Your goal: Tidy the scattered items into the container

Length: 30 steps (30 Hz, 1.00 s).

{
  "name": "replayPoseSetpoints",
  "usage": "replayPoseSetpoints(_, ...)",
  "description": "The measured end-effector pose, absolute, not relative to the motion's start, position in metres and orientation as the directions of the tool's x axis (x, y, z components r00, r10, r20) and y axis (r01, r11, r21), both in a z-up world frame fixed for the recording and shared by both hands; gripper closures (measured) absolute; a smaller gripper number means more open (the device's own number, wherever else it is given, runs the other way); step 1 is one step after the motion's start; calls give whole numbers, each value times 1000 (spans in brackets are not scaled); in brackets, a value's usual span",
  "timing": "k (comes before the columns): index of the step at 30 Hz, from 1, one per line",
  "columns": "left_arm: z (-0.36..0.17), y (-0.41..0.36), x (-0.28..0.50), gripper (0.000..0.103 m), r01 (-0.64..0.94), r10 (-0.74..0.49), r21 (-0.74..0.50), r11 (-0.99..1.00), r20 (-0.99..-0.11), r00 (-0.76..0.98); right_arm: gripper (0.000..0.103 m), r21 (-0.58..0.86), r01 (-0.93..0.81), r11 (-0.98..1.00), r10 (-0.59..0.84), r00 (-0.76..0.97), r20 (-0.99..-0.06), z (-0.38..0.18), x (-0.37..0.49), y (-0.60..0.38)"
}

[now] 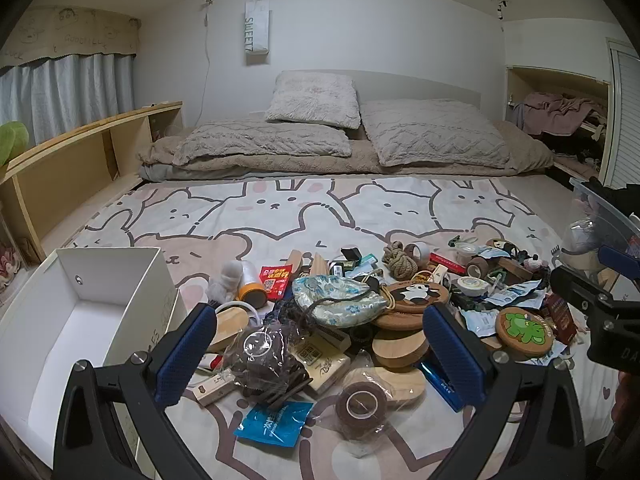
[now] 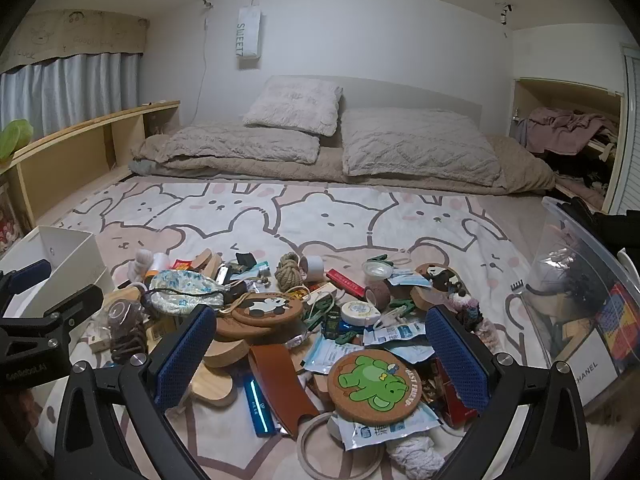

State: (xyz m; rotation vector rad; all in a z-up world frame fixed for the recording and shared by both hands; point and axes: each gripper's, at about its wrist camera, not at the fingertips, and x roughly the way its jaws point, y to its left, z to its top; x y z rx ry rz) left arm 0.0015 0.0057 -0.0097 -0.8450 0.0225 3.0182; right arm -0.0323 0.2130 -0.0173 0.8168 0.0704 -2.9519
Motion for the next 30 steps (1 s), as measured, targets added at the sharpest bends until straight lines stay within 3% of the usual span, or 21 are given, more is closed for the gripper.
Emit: replayPoseSetpoints(30, -23, -3, -1, 0, -2, -8, 19, -1000, -541, -841, 0, -25, 82, -996, -56, -841, -538, -24, -37, 215)
